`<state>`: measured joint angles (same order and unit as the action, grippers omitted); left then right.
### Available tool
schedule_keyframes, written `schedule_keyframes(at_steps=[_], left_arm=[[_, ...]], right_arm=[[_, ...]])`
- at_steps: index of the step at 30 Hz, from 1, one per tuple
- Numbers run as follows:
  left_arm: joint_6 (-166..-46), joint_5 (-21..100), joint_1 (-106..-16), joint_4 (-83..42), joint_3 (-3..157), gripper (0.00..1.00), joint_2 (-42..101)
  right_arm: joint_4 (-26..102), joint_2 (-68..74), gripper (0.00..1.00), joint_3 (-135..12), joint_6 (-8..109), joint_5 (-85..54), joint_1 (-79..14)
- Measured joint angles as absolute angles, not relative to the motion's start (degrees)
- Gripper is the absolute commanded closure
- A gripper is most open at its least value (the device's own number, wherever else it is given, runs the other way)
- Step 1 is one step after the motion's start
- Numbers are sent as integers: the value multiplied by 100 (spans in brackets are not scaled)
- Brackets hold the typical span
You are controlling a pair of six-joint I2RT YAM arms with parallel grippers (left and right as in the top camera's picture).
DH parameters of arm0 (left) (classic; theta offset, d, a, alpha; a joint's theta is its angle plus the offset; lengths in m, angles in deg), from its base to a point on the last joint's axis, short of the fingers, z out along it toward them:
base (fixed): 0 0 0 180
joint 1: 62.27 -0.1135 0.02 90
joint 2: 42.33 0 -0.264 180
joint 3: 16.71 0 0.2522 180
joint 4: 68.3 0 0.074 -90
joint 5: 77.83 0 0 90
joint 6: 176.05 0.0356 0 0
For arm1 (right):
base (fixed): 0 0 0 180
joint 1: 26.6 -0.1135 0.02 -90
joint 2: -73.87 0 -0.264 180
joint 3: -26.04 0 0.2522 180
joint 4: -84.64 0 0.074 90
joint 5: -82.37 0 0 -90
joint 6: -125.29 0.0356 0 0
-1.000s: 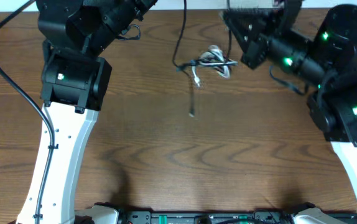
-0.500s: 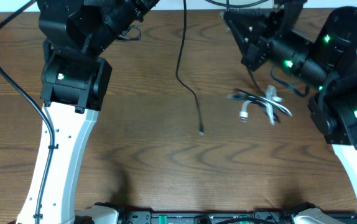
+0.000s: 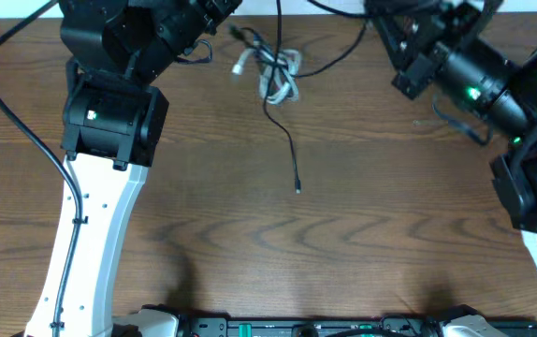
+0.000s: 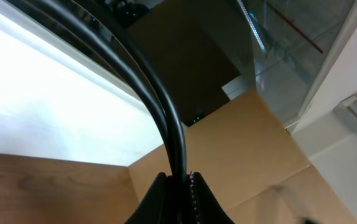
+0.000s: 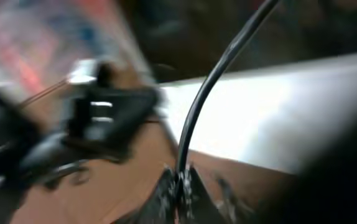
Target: Untangle cables
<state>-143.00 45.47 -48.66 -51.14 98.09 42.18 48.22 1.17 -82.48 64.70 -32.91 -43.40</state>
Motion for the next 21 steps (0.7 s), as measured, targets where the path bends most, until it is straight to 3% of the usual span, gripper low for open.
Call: schedule_keyframes(at_steps=[4,9,14,21], left_arm=[[-14298,4547,-4866,-5110,9809,93,4218],[-14298,4547,-4866,-5107,9809,93,4218],[-14298,4547,-4866,-5103,9809,92,4218],[-14298,4547,-4866,-5044,9809,93,4218]], right_arm=[[4479,-47,99,-8191,6936,-2143,-4325],[5233,-89,99,-8148,6817,-2873,-4220],[4588,-85,98,-8176,6741,-2679,-4248],[6179,-340,98,-8130,7276,-3258,-4187]])
